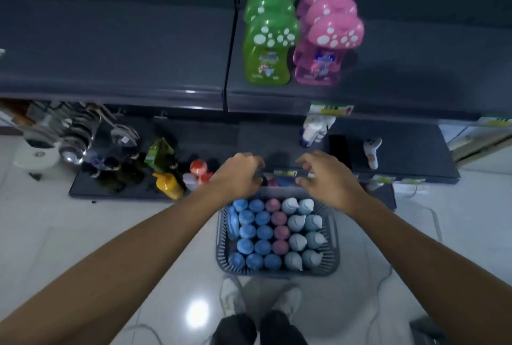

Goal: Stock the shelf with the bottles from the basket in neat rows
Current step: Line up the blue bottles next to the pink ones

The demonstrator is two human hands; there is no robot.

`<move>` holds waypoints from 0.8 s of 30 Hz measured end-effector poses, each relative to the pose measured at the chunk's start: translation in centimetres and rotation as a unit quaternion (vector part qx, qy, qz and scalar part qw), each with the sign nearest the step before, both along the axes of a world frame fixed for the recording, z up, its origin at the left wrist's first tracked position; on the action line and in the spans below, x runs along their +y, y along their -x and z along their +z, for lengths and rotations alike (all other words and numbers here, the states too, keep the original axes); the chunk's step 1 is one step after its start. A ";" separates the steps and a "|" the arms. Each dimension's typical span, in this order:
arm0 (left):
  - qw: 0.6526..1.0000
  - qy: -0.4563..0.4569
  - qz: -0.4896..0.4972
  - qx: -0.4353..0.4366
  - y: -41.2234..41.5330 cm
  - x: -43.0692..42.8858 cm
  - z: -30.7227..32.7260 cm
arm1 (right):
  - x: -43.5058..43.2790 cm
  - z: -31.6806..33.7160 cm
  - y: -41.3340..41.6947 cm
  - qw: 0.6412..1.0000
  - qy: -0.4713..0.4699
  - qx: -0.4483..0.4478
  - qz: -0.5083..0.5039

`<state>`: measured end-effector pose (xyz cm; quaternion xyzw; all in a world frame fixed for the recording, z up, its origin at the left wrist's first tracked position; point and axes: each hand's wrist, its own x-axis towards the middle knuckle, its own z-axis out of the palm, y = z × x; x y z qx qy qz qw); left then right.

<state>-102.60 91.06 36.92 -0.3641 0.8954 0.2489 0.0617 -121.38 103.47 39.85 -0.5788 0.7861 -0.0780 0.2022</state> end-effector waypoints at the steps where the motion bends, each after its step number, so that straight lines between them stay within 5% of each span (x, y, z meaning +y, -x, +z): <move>1: 1.000 -0.015 0.005 -0.014 -0.3 0.6 -1.6 | 0.4 -1.5 -0.4 1.000 -0.009 -0.003 0.003; 10: 0.984 -0.120 0.024 -0.132 -3.9 5.5 -16.1 | 3.3 -15.8 -5.6 0.992 -0.118 -0.049 0.020; 24: 0.985 -0.059 0.000 -0.164 -3.0 7.4 -25.9 | 3.0 -29.6 -9.0 0.991 -0.125 0.037 0.036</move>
